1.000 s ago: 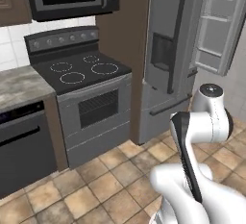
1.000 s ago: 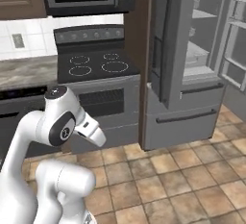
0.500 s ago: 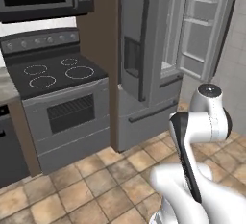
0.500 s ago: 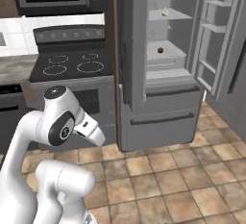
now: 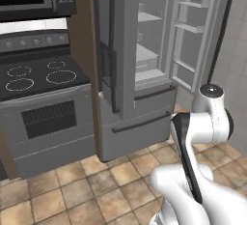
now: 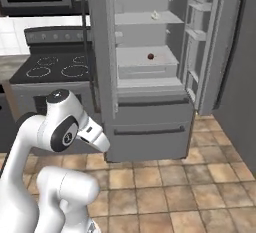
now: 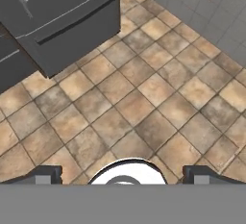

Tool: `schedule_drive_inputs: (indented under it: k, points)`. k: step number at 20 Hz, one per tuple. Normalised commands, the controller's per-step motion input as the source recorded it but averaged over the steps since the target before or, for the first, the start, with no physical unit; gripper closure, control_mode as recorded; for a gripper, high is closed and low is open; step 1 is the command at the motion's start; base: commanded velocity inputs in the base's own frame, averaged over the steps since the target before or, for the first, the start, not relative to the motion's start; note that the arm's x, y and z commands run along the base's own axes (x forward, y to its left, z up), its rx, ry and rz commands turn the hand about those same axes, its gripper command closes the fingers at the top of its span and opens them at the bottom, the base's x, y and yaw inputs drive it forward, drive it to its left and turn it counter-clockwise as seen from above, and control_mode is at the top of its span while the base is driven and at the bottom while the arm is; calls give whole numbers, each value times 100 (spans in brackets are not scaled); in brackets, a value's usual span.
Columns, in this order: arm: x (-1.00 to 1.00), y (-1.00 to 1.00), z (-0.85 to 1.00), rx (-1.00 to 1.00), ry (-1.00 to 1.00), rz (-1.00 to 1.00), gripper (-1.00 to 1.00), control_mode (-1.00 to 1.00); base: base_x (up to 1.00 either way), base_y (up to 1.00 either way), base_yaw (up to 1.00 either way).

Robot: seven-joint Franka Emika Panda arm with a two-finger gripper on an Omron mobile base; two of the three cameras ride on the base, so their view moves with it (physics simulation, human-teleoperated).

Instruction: Retrieve the bottle and the shaker from the cabinet and place them next to the mixing bowl on the counter. Then add garlic from the fridge to the mixing bowl.

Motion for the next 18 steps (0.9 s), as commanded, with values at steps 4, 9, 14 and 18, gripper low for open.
schedule_drive_inputs:
  k: [4,9,14,18]
  points:
    - [0,0,0,0,0,0,-100,100,33,-100,38]
    - [0,0,0,0,0,0,-100,100,30,-97,33]
    - [0,0,0,0,0,0,-100,100,25,-49,23]
    - [0,0,0,0,0,0,-100,100,8,0,10]
